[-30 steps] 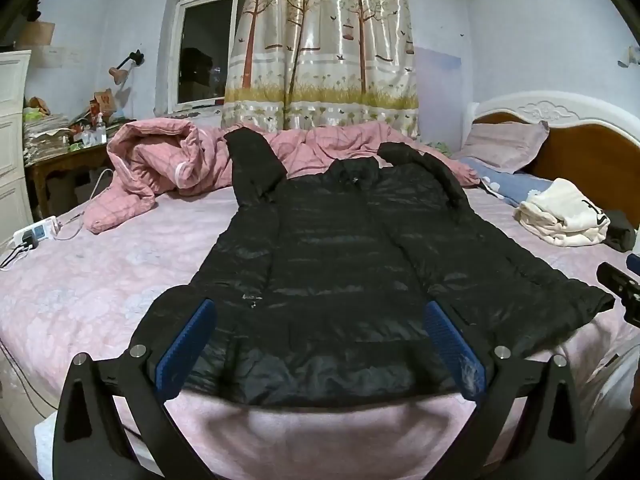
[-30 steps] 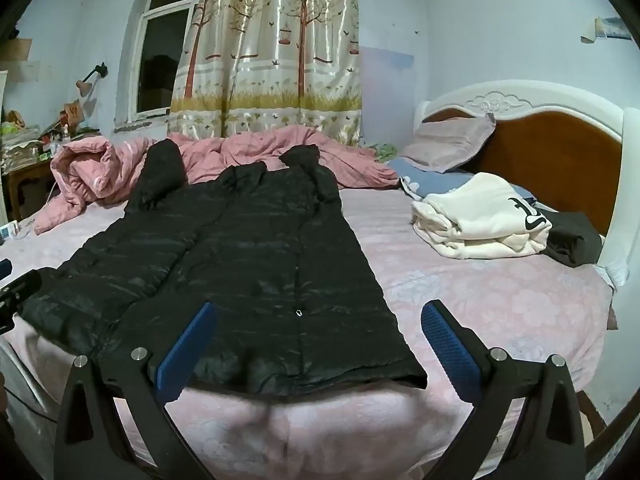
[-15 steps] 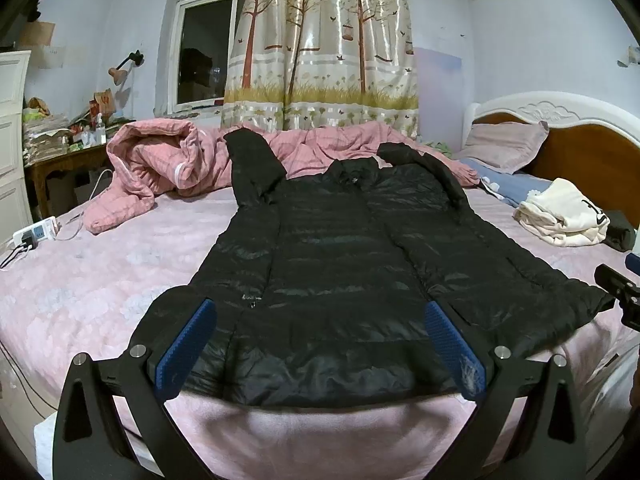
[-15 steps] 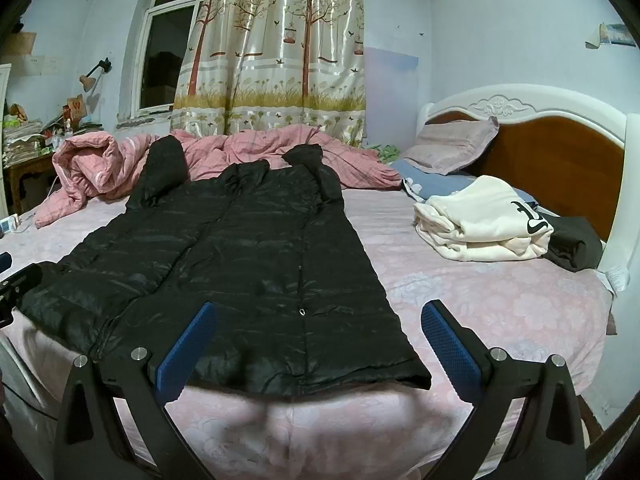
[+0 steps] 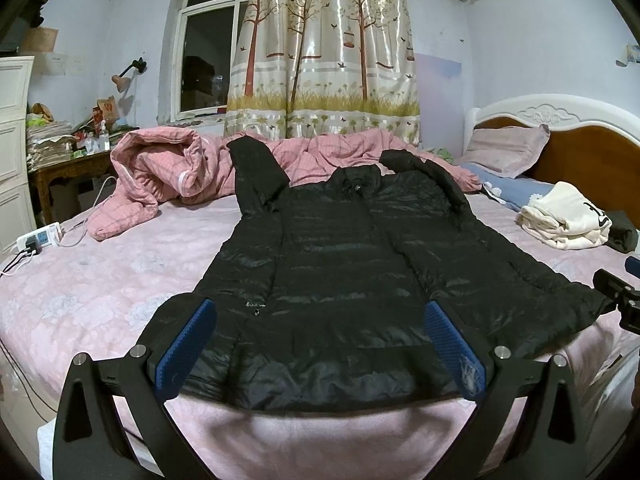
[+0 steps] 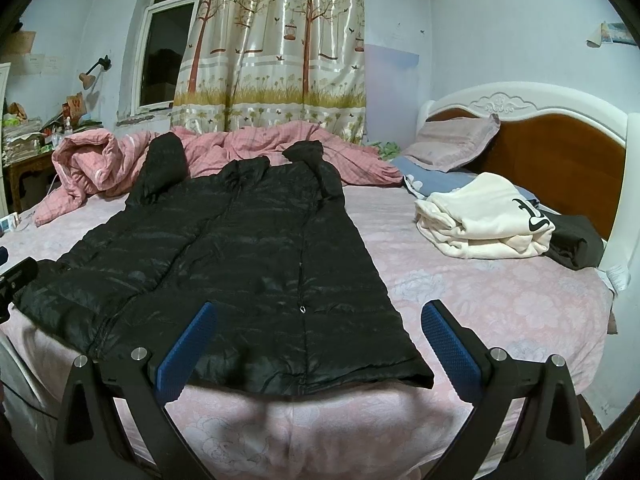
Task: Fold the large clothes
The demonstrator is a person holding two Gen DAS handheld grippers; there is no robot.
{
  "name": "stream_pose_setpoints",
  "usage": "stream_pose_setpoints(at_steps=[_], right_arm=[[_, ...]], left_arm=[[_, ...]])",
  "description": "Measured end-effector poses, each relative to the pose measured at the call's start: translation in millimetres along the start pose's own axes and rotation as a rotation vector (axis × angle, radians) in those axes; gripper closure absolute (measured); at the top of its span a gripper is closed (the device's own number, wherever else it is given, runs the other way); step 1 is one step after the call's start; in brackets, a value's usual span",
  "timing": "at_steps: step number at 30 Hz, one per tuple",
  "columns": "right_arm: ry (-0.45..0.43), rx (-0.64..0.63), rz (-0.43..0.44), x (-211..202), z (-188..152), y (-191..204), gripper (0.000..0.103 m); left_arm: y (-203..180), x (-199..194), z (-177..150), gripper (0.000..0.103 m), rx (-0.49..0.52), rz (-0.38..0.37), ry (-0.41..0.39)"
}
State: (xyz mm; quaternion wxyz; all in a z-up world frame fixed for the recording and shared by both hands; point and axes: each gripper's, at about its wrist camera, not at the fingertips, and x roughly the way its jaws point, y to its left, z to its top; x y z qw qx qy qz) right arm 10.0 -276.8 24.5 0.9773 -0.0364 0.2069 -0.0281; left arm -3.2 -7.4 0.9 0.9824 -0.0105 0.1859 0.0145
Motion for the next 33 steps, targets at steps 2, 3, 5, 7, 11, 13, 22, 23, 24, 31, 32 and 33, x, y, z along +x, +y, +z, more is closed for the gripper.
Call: stream_pose_setpoints(at_steps=[2,3,5,7,11,13,22,23,24,31,32,33], right_arm=[[0.001,0.0,0.002,0,0,0,0.0],[0.001,0.0,0.002,0,0,0,0.0],[0.001,-0.001,0.001,0,1,1,0.0],[0.002,-0.001,-0.001,-1,1,1,0.0],[0.001,-0.002,-0.001,0,0,1,0.0],[0.002,-0.003,-0.001,1,0,2,0.0],[0.011,0.001,0.016,3,-4,6,0.0],[0.01,0.002,0.015,3,-4,5,0.0],[0.01,0.002,0.015,3,-4,6,0.0],[0.018,0.004,0.015,1,-3,3,0.0],[0.018,0.003,0.015,1,-3,3,0.0],[0.018,0.001,0.014,1,-3,4,0.0]], left_arm=[[0,-1,1,0.0,-0.005,-0.002,-0.01],[0,-3,1,0.0,-0.007,-0.001,-0.021],[1,-6,2,0.0,-0.004,0.01,-0.041],[0,-6,2,0.0,-0.001,0.015,-0.048],[1,-7,1,0.0,0.0,0.007,-0.04],[0,-8,1,0.0,0.002,0.01,-0.04],[6,-3,2,0.0,-0.038,0.011,-0.017],[7,-3,2,0.0,-0.043,0.011,-0.014],[8,-2,2,0.0,-0.046,0.013,-0.011],[17,3,1,0.0,-0.063,0.061,0.01],[17,3,1,0.0,-0.061,0.065,0.011],[18,4,1,0.0,-0.06,0.072,0.013]])
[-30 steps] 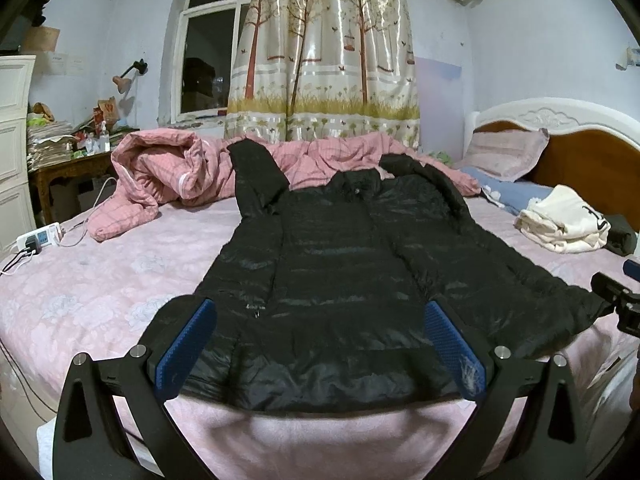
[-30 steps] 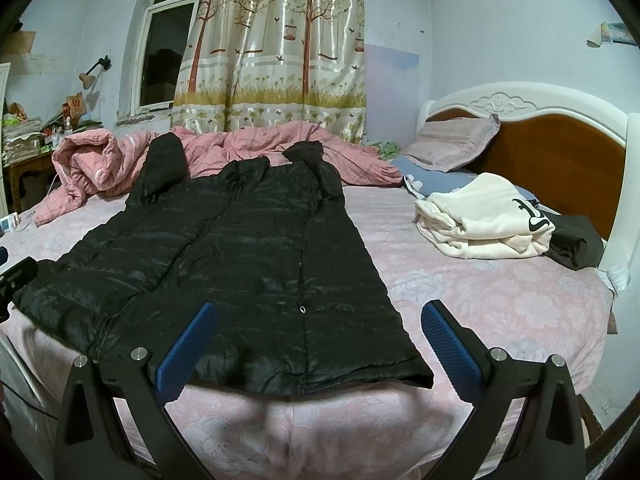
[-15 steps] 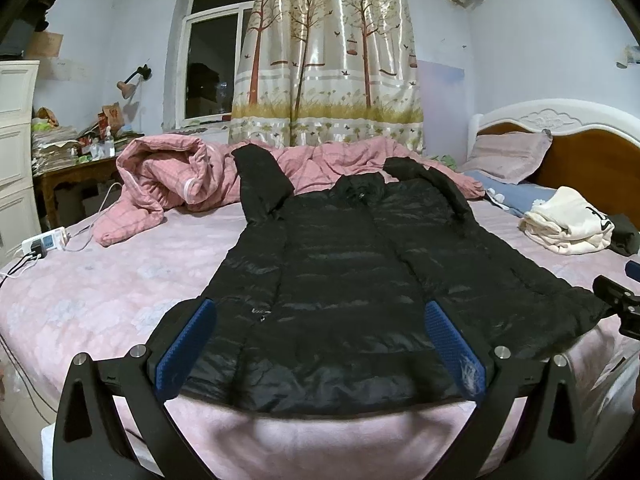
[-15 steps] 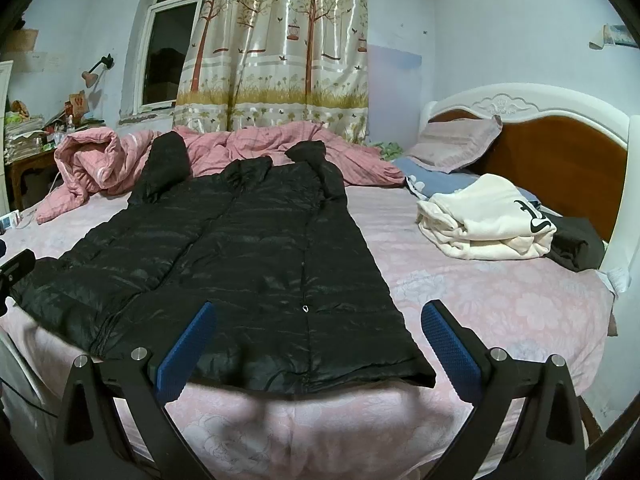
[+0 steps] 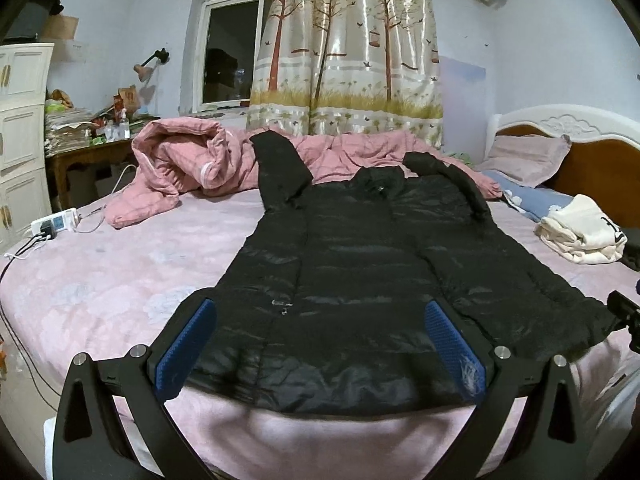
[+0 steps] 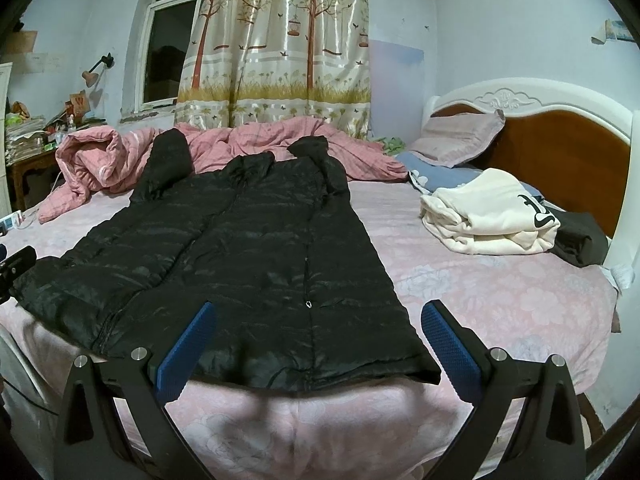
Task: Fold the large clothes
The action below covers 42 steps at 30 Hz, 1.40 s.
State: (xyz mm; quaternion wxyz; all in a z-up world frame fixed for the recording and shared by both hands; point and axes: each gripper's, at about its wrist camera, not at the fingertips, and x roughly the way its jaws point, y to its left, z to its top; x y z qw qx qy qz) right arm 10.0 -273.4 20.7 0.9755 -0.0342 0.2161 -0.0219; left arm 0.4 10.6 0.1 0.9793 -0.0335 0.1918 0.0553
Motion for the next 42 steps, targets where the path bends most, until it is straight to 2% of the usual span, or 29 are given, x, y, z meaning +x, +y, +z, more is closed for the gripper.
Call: stream_pose_setpoints(at_steps=[14,18,22,31,34,38,42], right_arm=[[0.001,-0.008,0.006,1,-2,0,0.0],[0.006,-0.008,0.022,2,-3,-1,0.0],[-0.006,-0.012,0.023,4,2,0,0.0],[0.067,0.013,0.053,20,1,-5,0.0],[0.068,0.012,0.038,22,1,-7,0.0],[0.081,0.024,0.061,25,3,-10,0.0],[0.106,-0.054,0.096,27,0,0,0.0]], left_arm=[[-4,3,0,0.0,0.028,-0.01,0.016],[-8,5,0,0.0,0.045,-0.046,0.042],[-12,4,2,0.0,0.039,-0.067,0.033],[-29,26,-14,0.0,0.147,-0.048,0.105],[-29,30,-15,0.0,0.145,-0.052,0.124],[-26,32,-17,0.0,0.12,-0.064,0.14],[-27,31,-17,0.0,0.136,-0.075,0.155]])
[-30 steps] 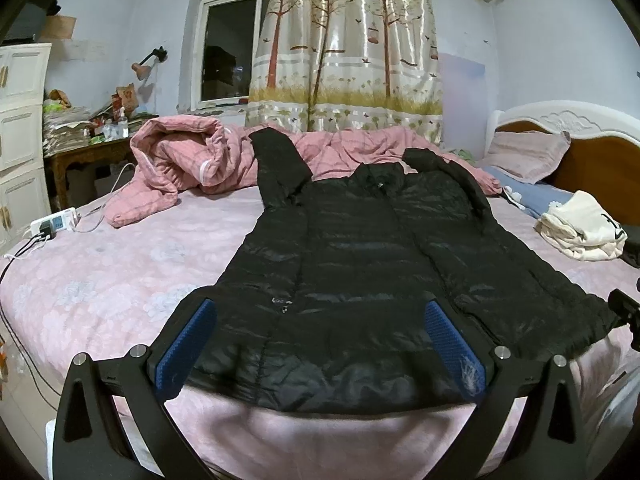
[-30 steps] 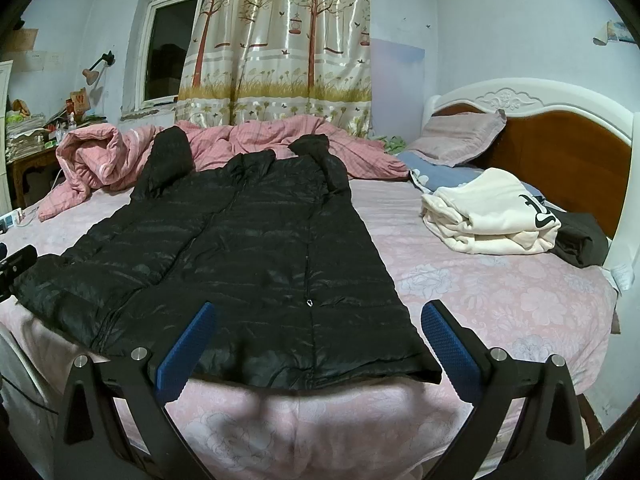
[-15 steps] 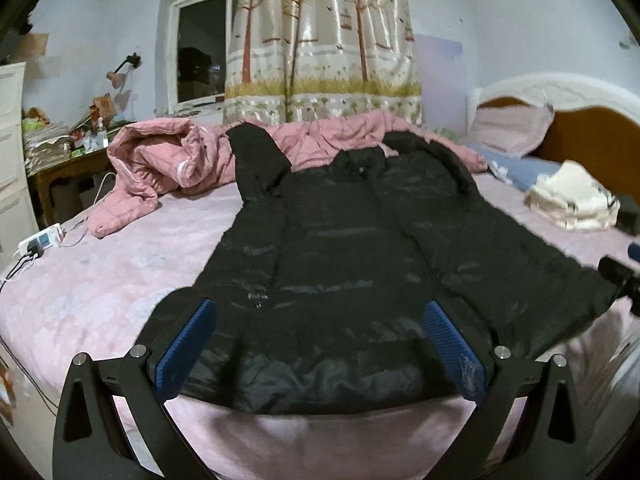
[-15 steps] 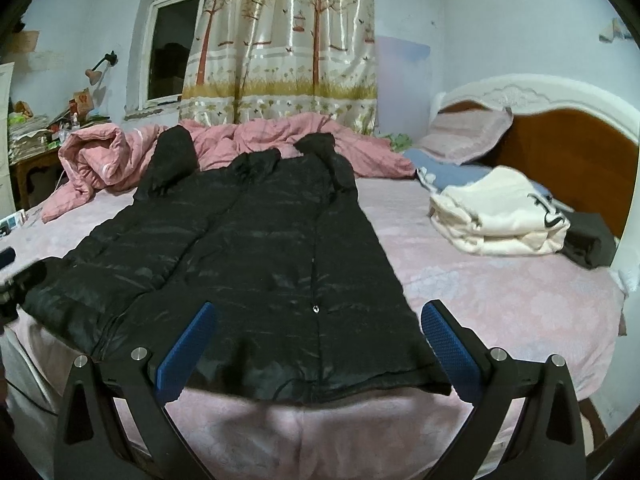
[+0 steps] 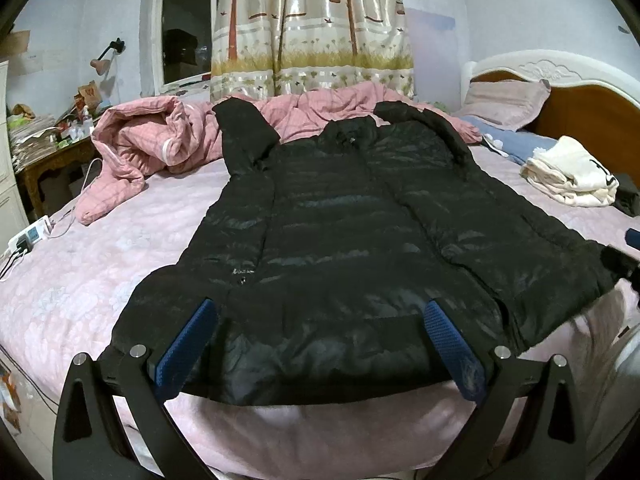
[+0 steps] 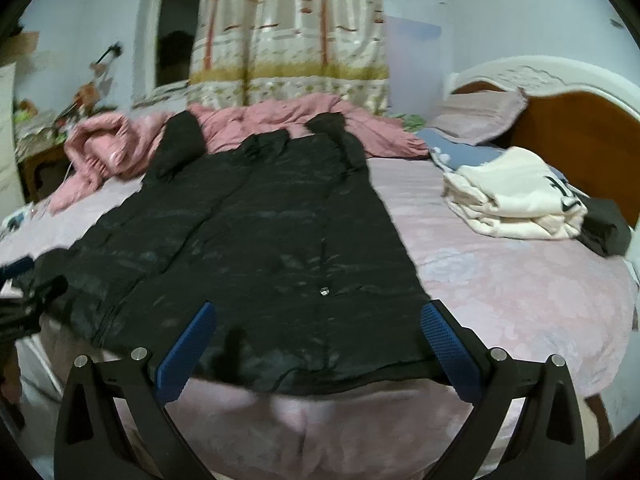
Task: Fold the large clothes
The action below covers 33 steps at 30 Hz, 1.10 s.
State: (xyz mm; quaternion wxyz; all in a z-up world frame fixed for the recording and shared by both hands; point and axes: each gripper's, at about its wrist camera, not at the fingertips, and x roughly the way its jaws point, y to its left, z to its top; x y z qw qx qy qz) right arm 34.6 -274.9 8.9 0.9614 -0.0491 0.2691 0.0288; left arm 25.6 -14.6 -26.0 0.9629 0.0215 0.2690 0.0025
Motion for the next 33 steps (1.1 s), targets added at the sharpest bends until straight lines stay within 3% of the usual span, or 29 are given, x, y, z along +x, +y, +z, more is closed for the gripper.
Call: stream_pose_setpoints(at_steps=[4,8,12,15,17,20,24,28,29,31,32,33], right_arm=[[0.028,-0.103,-0.02,4,-5,18,0.0],[0.083,-0.168,0.044,11,-12,30,0.0],[0.148,-0.287,-0.008,25,-23,48,0.0],[0.174,-0.319,-0.049,31,-26,51,0.0],[0.205,-0.321,-0.088,39,-28,47,0.0],[0.235,-0.287,-0.136,48,-27,37,0.0],[0.206,-0.198,-0.247,51,-14,9,0.0],[0.175,-0.131,-0.182,50,2,-18,0.001],[0.159,-0.13,-0.151,48,4,-20,0.009],[0.147,-0.151,-0.099,47,9,-23,0.036],[0.149,-0.156,-0.08,49,11,-24,0.054],[0.156,-0.148,-0.046,50,12,-26,0.064]], left_arm=[[-15,-8,-2,0.0,0.097,0.004,-0.014],[-30,-13,-11,0.0,0.186,-0.002,-0.01],[-30,6,-22,0.0,0.199,0.019,0.103],[-27,25,-29,0.0,0.199,0.088,0.189],[-22,36,-32,0.0,0.183,0.119,0.24],[-11,42,-32,0.0,0.12,0.104,0.272],[19,42,-22,0.0,0.027,0.225,0.247],[60,46,-9,0.0,-0.08,0.262,0.251],[67,47,-6,0.0,-0.084,0.283,0.244],[80,52,0,0.0,-0.081,0.292,0.24],[85,55,3,0.003,-0.074,0.269,0.246],[87,58,6,0.008,-0.066,0.232,0.258]])
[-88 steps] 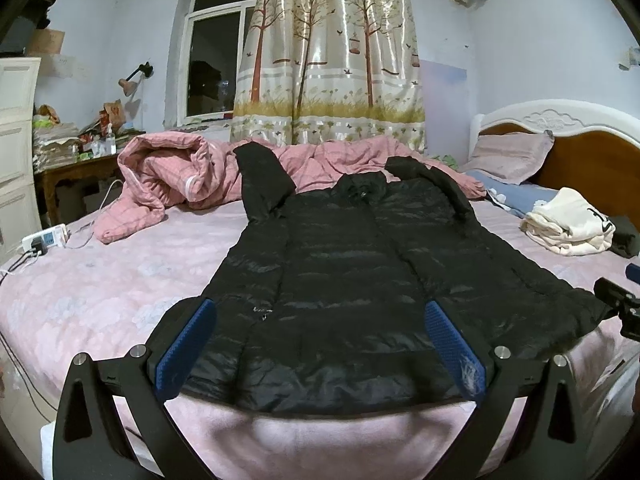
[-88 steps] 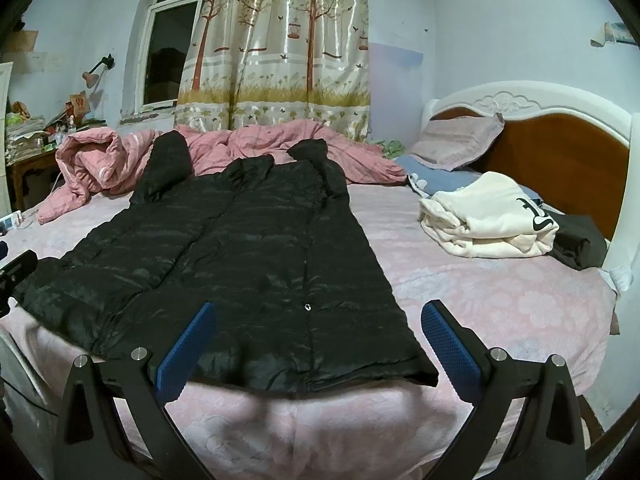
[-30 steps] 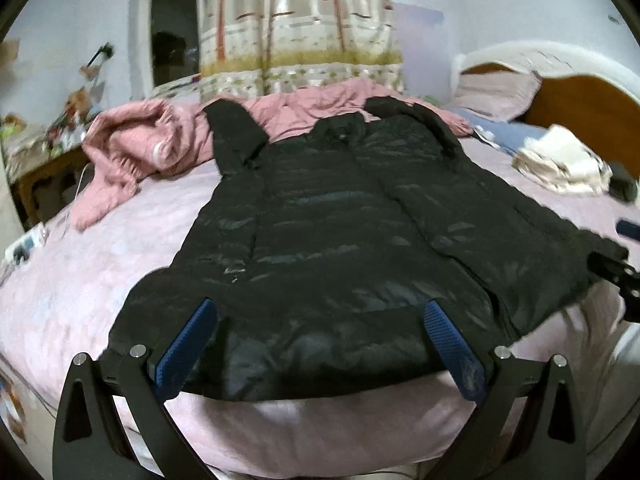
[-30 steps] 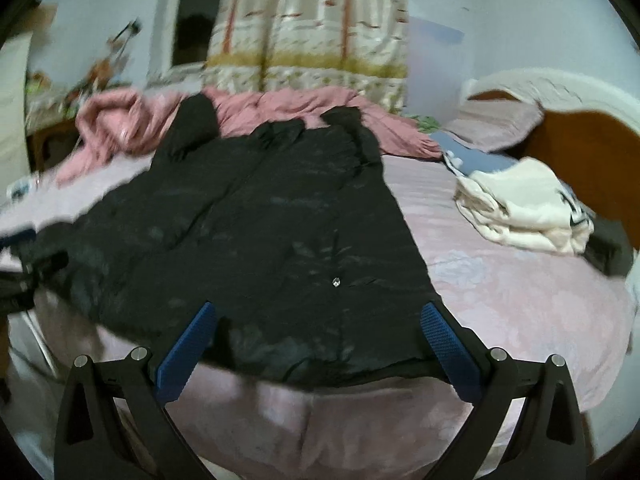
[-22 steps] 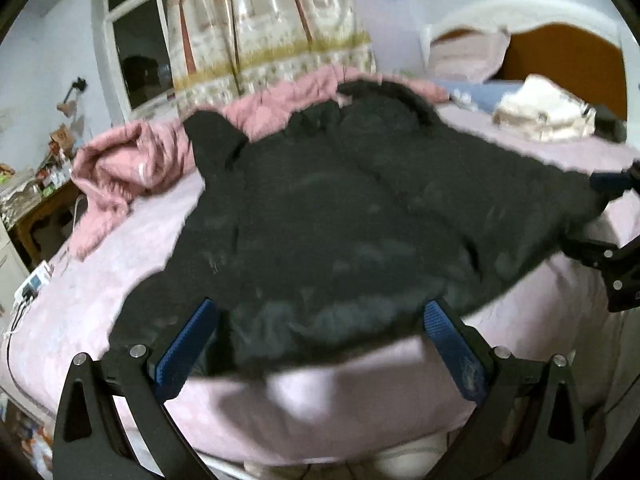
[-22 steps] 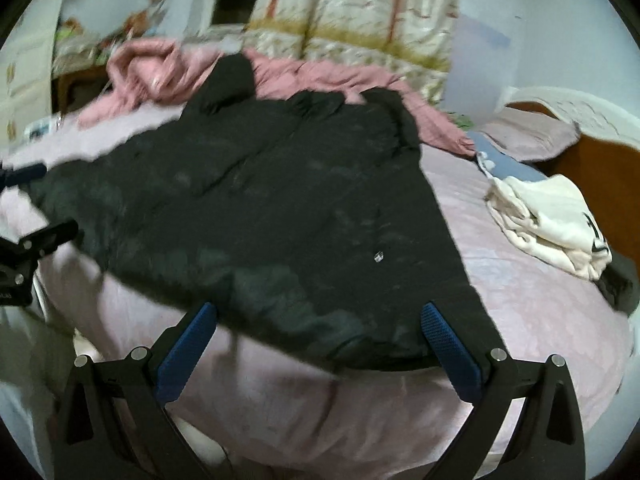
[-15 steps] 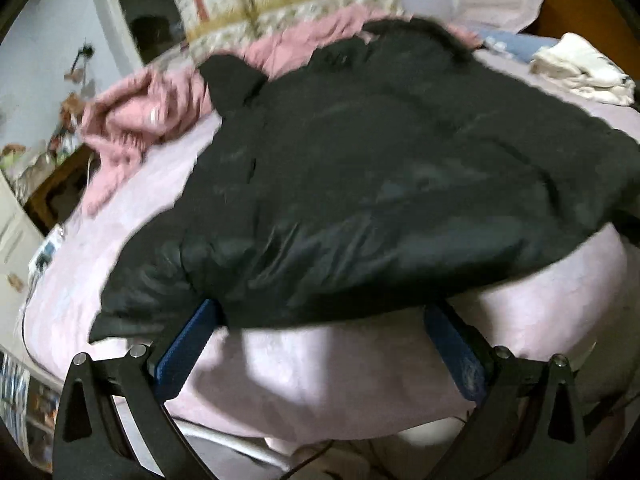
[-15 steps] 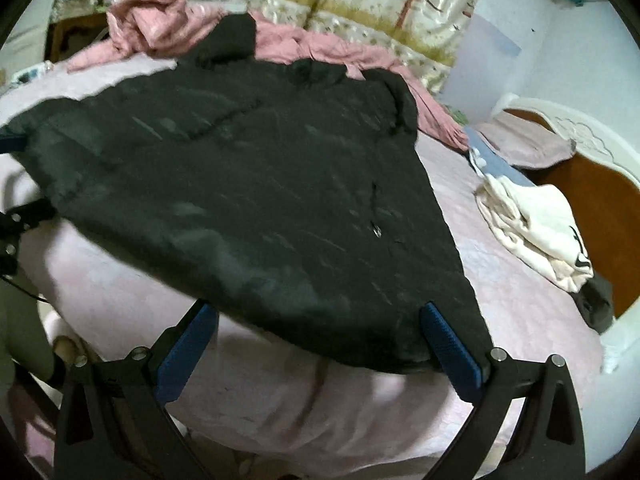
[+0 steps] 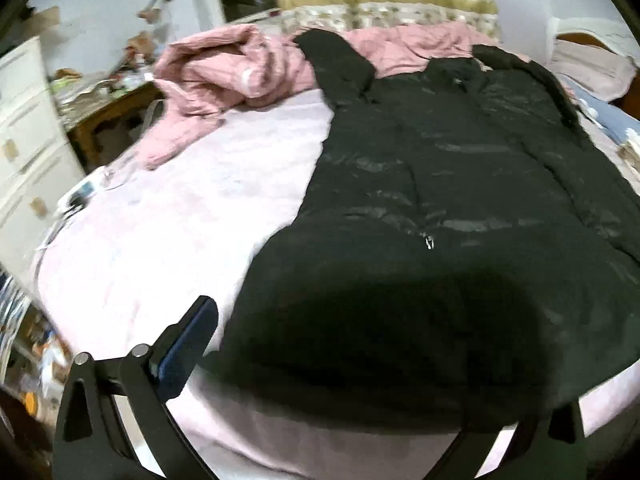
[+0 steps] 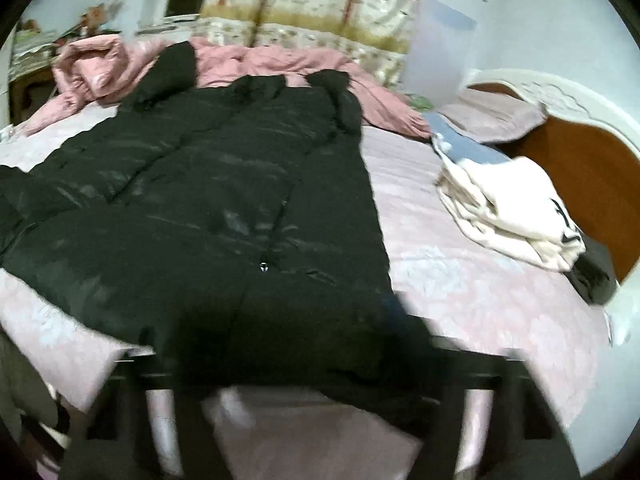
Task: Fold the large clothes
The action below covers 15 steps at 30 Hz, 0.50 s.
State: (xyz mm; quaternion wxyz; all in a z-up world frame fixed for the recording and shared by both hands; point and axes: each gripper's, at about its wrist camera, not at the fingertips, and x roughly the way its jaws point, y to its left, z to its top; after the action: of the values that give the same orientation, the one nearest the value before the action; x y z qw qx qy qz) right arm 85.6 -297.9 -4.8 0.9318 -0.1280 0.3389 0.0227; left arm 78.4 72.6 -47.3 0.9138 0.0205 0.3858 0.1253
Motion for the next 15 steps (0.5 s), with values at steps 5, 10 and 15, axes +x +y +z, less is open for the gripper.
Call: stream_pose_setpoints(at_steps=[5,10,15], right_arm=[[-0.005,0.095,0.092,-1,7,-14,0.09],[-0.13,0.108,0.041,-23,41,-36,0.095],[-0.1,0.119,0.031,27,92,-45,0.095]], left_arm=[[-1,-5,16,0.089,0.05,-0.112,-0.001],[-1,-37,54,0.082,0.035,-0.083,-0.122],[-15,2,103,0.082,0.052,-0.006,-0.092]])
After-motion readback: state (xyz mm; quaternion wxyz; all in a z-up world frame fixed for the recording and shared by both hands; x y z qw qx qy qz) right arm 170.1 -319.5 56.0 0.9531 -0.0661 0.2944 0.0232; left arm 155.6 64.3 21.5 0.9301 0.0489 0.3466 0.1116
